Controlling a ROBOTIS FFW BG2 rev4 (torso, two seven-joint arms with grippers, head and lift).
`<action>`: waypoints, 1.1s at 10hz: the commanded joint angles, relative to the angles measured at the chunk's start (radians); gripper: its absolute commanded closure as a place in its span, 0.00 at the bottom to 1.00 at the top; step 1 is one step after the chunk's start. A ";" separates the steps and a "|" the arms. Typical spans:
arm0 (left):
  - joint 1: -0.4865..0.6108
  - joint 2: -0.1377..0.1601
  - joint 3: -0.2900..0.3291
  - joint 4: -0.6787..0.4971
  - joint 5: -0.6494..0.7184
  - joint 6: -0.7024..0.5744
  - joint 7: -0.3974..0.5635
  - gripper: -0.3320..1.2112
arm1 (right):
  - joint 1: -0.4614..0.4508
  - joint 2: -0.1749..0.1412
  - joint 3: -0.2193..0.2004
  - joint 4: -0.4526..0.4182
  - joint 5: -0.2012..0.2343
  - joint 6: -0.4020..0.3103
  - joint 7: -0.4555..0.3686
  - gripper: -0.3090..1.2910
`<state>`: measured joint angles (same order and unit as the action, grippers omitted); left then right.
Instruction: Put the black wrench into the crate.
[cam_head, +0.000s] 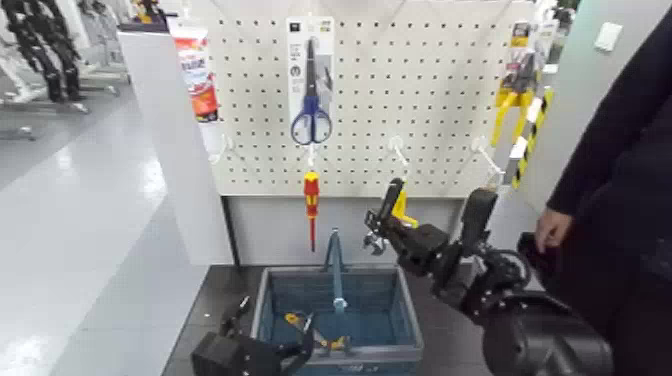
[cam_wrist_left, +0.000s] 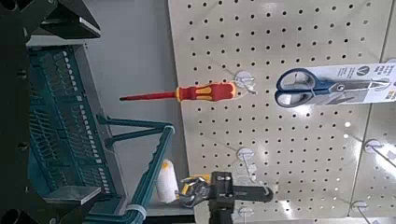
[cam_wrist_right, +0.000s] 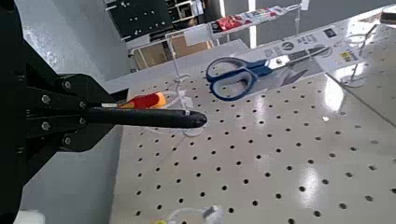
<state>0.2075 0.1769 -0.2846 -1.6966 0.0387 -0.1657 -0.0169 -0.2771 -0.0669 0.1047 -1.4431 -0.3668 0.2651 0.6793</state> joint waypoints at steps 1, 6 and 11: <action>0.000 0.001 -0.001 0.000 0.001 0.000 0.000 0.29 | 0.015 -0.008 0.016 0.038 0.017 0.014 0.006 0.97; 0.000 0.000 0.002 0.000 0.001 0.000 0.000 0.29 | 0.030 -0.021 0.044 0.104 0.046 0.031 0.016 0.97; 0.000 0.000 0.001 0.000 0.001 0.002 0.000 0.29 | 0.030 -0.022 0.052 0.173 0.077 0.036 0.017 0.97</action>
<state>0.2071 0.1769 -0.2831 -1.6966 0.0399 -0.1644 -0.0169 -0.2469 -0.0889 0.1563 -1.2757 -0.2917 0.3005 0.6967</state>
